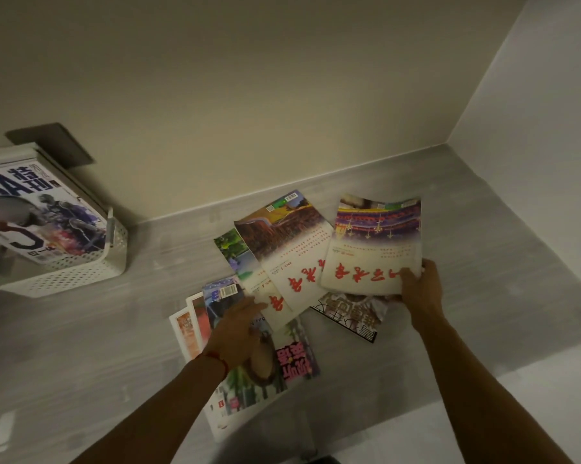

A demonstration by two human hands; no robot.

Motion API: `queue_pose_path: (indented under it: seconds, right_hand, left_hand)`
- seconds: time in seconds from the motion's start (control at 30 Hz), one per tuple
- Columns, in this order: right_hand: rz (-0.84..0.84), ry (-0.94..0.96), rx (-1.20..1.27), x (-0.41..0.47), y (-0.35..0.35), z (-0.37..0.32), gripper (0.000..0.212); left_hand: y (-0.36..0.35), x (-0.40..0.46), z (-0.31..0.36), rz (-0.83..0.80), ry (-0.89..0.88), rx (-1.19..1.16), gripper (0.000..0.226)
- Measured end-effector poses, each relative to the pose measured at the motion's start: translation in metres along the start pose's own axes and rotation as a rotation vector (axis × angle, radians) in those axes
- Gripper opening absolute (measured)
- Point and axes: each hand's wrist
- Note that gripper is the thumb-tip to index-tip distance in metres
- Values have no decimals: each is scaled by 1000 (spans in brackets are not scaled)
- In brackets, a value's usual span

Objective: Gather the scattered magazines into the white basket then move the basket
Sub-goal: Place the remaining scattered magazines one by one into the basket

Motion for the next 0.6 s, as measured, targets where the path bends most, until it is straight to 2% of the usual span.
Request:
queue_pose_path:
  seconds: [0.1,0.17,0.3,0.4,0.5,0.53,0.6]
  right_hand:
    - [-104,121,115,-11,21,-16,35]
    - [-153,206,144,-18,39,-32,31]
    - [-375,483,-26,-33,66,-85,23]
    - [-578,699,-241,-52,65,-130,19]
    - [-781,828,-366,-71,47,-161,10]
    - [-840,846,-377,-76,39,-167,10]
    - [-877,844,-354,-82,24,-171,9]
  left_hand:
    - [13,-3,14,107,-41,-71,52]
    - [27,-2,36,167,-128,-94,51]
    - [62,6,100,415,-515,-98,46]
    - [85,15,143,554,-750,105,54]
    - [100,22,157,454,-800,417,61]
    - [103,24,154,370,-786,462,57]
    - [109,25,142,195,-687,386,42]
Point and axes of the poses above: each hand's wrist, its own x-axis towards the middle knuckle, its own y-axis out of the back of the hand, z = x × y, and after that the axes turned 10 degrees about z, right-handed
